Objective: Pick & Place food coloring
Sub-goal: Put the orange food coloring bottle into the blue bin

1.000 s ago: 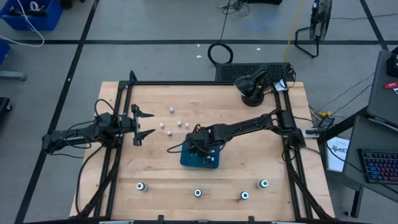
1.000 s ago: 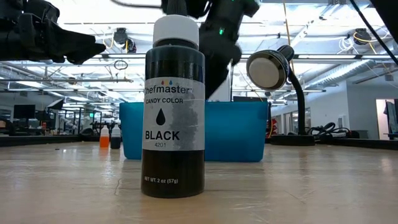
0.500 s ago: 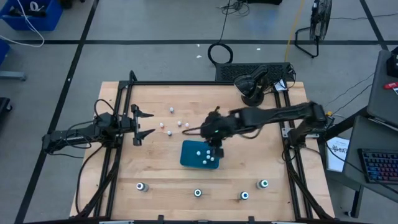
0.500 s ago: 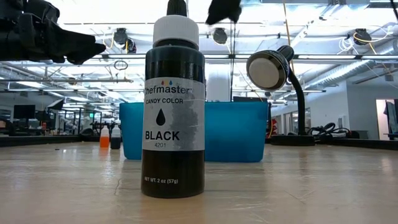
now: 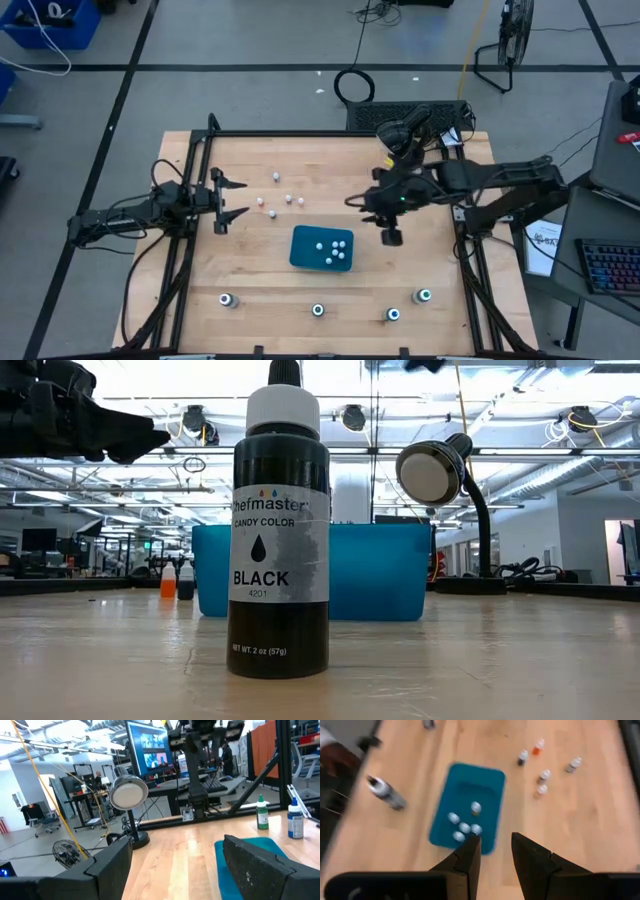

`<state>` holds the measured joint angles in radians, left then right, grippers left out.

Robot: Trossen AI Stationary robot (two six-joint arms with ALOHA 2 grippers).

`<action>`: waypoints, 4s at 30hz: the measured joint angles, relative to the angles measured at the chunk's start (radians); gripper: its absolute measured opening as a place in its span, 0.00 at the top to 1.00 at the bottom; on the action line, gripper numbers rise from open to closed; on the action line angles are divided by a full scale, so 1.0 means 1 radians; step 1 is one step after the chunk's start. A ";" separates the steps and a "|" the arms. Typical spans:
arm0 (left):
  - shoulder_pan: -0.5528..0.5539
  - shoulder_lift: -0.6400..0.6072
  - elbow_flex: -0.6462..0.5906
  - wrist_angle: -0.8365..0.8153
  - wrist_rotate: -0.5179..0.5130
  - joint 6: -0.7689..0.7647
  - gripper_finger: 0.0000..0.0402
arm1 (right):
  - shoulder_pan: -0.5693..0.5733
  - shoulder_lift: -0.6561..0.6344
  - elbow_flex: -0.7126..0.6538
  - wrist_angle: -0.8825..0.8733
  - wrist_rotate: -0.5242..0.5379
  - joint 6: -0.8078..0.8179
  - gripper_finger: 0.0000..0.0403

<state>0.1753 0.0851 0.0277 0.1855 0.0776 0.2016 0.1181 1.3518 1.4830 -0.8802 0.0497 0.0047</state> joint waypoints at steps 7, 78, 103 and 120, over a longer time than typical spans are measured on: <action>0.000 0.000 0.000 -0.001 0.000 0.000 0.24 | -0.038 -0.287 -0.519 0.424 0.149 -0.034 0.76; -0.001 0.000 0.000 -0.039 -0.025 -0.349 0.24 | -0.516 -1.034 -1.468 1.287 -0.051 0.088 0.75; 0.000 0.516 0.485 -0.644 -0.446 -0.544 0.24 | -0.516 -1.033 -1.468 1.287 -0.051 0.088 0.75; 0.060 1.124 0.670 -0.872 -0.309 -0.705 0.24 | -0.516 -1.033 -1.468 1.287 -0.051 0.088 0.75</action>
<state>0.2357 1.2092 0.6975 -0.6863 -0.2316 -0.5034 -0.3977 0.3183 0.0147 0.4070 -0.0010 0.0929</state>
